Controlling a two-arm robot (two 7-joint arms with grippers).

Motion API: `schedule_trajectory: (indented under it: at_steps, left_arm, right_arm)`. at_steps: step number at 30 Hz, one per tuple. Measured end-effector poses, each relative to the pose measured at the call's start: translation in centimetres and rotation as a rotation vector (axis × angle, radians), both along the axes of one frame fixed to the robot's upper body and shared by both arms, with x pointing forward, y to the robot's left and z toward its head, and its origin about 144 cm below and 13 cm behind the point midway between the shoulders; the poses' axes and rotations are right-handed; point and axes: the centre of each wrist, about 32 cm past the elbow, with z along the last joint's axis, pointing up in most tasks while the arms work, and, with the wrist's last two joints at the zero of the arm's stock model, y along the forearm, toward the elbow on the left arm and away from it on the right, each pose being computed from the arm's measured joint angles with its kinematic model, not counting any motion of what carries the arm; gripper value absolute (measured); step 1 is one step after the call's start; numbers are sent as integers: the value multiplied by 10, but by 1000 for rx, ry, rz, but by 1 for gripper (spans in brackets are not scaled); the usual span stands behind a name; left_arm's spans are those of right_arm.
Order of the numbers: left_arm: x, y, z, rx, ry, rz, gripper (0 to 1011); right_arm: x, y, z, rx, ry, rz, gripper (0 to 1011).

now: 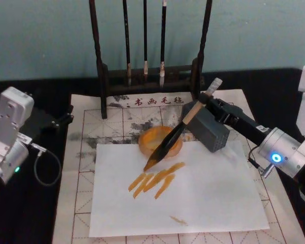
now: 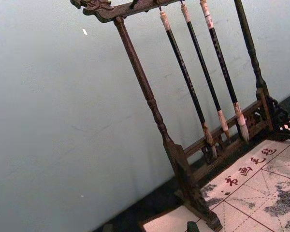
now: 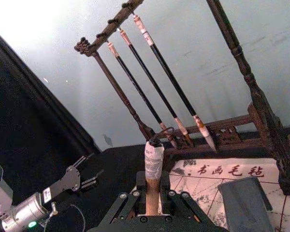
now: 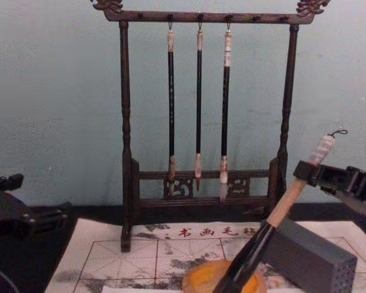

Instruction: Pick up the brush from the inkstone, write on the paper, then place the brush back to its original position.

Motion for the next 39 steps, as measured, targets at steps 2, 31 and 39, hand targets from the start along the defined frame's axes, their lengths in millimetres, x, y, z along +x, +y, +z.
schedule_trajectory:
  at_steps: [2,31,39]
  left_arm:
    - [0,0,0,0,0,0,1001]
    - [0,0,0,0,0,0,1001]
    - [0,0,0,0,0,0,1001]
  right_arm:
    - [0,0,0,-2,1,2,185]
    - [0,-4,-5,-27,5,-11,185]
    - [0,-7,-4,-29,1,-24,185]
